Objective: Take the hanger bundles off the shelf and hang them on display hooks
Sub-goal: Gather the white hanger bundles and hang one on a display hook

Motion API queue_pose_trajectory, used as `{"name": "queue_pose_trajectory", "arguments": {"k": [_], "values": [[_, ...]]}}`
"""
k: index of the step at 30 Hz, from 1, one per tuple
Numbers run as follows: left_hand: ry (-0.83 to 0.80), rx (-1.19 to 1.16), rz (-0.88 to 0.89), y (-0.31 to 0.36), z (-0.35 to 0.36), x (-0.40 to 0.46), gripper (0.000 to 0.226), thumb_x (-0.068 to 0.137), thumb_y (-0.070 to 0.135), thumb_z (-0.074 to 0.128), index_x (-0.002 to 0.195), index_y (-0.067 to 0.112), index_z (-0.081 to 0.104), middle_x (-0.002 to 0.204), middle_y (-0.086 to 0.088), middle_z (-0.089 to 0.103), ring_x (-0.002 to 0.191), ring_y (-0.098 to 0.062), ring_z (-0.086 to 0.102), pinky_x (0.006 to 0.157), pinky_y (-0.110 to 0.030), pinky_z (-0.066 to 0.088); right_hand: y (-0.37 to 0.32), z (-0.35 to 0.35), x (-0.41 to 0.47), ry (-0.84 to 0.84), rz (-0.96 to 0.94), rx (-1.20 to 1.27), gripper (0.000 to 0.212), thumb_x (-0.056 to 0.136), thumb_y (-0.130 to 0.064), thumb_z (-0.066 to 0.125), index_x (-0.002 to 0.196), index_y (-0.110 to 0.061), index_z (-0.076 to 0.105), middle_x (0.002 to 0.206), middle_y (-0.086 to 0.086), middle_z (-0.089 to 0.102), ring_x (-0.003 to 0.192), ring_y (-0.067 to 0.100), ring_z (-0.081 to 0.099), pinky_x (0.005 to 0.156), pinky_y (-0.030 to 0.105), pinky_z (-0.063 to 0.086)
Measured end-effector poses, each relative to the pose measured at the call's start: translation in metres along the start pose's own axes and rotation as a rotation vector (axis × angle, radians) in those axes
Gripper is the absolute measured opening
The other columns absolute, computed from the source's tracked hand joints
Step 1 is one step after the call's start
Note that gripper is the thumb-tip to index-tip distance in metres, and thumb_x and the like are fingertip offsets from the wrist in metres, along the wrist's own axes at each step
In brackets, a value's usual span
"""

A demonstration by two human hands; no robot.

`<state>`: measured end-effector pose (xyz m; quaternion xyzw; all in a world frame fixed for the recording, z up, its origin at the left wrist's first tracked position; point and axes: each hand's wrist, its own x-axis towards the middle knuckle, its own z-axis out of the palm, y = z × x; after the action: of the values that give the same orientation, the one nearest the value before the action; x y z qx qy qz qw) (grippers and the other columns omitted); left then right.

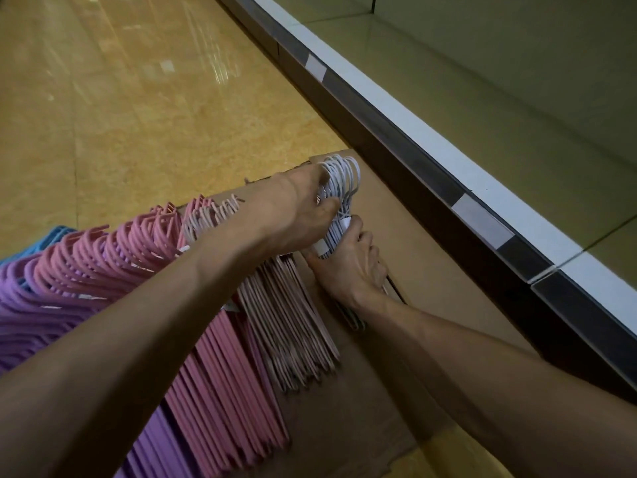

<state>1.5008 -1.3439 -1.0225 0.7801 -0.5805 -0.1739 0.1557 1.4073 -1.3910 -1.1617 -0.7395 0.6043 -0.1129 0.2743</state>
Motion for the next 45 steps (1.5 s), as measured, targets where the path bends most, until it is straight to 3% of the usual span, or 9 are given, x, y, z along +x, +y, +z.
{"name": "queue_pose_trajectory", "arguments": {"k": [5,9,15,20,26,33,36,42,45], "values": [[0.045,-0.181,-0.025,-0.002,0.002,0.001,0.048,0.101,0.043,0.046,0.145,0.024,0.042,0.139,-0.01,0.057,0.097,-0.015,0.053,0.08,-0.024,0.036,0.01,-0.009,0.004,0.048,-0.039,0.05,0.083,0.082,-0.066,0.06,0.144,-0.021,0.027,0.133,0.009,0.05,0.122,0.033,0.052,0.09,0.046,0.042],[0.13,-0.337,-0.046,-0.008,0.002,-0.002,0.043,0.1,0.043,0.049,0.139,0.025,0.048,0.135,-0.005,0.057,0.101,-0.01,0.054,0.082,-0.024,0.038,0.012,-0.027,0.005,0.037,-0.042,0.073,0.089,0.076,-0.084,0.05,0.141,-0.024,0.035,0.13,0.005,0.056,0.12,0.03,0.055,0.094,0.048,0.044],[0.196,-0.541,-0.088,-0.015,-0.008,-0.012,0.037,0.099,0.036,0.054,0.134,0.025,0.053,0.138,0.002,0.055,0.12,-0.014,0.054,0.101,-0.039,0.049,0.015,-0.057,0.004,-0.015,-0.031,0.139,0.071,0.072,-0.059,0.067,0.131,-0.026,0.044,0.118,0.0,0.064,0.109,0.029,0.06,0.092,0.045,0.05],[0.331,-0.617,-0.073,-0.014,-0.025,-0.021,0.037,0.099,0.032,0.057,0.135,0.025,0.053,0.135,0.007,0.057,0.116,-0.008,0.056,0.086,-0.025,0.049,0.0,-0.09,0.002,-0.012,-0.109,0.312,0.076,0.065,-0.053,0.072,0.132,-0.03,0.045,0.118,-0.004,0.064,0.107,0.023,0.062,0.093,0.051,0.051],[0.453,-0.715,-0.103,-0.014,-0.048,-0.031,0.049,0.096,0.02,0.058,0.142,0.029,0.043,0.131,0.009,0.05,0.101,-0.003,0.057,0.071,-0.021,0.044,-0.022,-0.125,-0.013,-0.01,-0.238,0.532,0.071,0.072,-0.039,0.081,0.132,-0.02,0.05,0.109,-0.006,0.066,0.101,0.013,0.065,0.088,0.033,0.054],[0.462,-1.031,-0.313,-0.015,-0.072,-0.041,0.079,0.085,0.017,0.068,0.152,0.025,0.027,0.129,-0.009,0.053,0.116,-0.028,0.056,0.103,-0.047,0.047,-0.055,-0.147,-0.042,-0.07,-0.37,0.746,0.055,0.075,-0.03,0.084,0.123,-0.017,0.059,0.104,-0.007,0.072,0.088,0.002,0.07,0.074,0.017,0.055],[0.428,-1.252,-0.284,-0.014,-0.082,-0.048,0.069,0.086,0.012,0.066,0.148,0.013,0.035,0.125,-0.011,0.059,0.109,-0.028,0.062,0.096,-0.042,0.052,-0.067,-0.155,-0.052,-0.133,-0.437,0.795,0.056,0.076,-0.03,0.084,0.124,-0.017,0.06,0.108,-0.005,0.073,0.09,0.003,0.07,0.076,0.018,0.056],[0.507,-1.644,-0.251,-0.015,-0.102,-0.061,0.017,0.092,0.019,0.065,0.105,0.01,0.058,0.089,-0.007,0.059,0.095,-0.026,0.061,0.086,-0.042,0.058,-0.089,-0.161,-0.072,-0.311,-0.499,0.844,0.052,0.074,-0.036,0.08,0.12,-0.018,0.064,0.089,-0.01,0.071,0.069,-0.002,0.063,0.067,0.022,0.048],[0.553,-1.756,-0.308,-0.019,-0.111,-0.074,0.012,0.095,0.022,0.062,0.093,0.013,0.054,0.081,-0.003,0.047,0.076,-0.018,0.053,0.063,-0.03,0.057,-0.1,-0.163,-0.076,-0.371,-0.557,0.801,0.047,0.08,-0.036,0.079,0.12,-0.017,0.063,0.082,-0.015,0.067,0.068,-0.005,0.063,0.064,0.016,0.047]]}}
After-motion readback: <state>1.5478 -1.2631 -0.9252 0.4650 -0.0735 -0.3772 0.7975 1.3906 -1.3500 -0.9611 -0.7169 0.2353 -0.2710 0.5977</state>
